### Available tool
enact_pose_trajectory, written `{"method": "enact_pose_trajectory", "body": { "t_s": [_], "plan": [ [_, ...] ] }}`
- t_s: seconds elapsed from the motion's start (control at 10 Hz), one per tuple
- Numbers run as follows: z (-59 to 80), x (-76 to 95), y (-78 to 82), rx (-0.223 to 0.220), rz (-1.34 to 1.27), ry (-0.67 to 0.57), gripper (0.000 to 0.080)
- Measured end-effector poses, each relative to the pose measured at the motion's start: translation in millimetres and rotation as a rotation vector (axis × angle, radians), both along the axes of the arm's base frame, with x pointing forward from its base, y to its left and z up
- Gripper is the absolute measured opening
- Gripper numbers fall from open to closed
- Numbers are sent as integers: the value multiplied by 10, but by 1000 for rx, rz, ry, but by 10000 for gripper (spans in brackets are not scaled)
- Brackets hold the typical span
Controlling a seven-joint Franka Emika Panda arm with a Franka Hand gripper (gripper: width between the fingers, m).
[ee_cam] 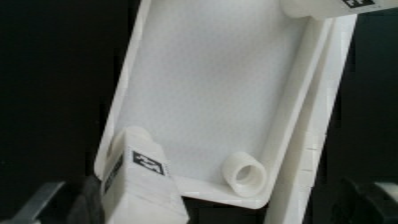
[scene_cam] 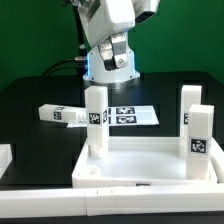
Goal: Assemble desk
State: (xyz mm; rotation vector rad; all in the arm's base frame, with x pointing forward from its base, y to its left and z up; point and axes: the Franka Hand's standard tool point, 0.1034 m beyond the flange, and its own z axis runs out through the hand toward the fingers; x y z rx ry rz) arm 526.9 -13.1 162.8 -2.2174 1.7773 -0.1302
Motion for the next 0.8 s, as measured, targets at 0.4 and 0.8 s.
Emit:
{"method": "enact_pose_trajectory", "body": {
  "t_s": [0.4,0.8],
  "plan": [
    [-103,-172,-232,18,32,-11,649],
    [-190,-514,-1076,89,-54,8,649]
  ]
}}
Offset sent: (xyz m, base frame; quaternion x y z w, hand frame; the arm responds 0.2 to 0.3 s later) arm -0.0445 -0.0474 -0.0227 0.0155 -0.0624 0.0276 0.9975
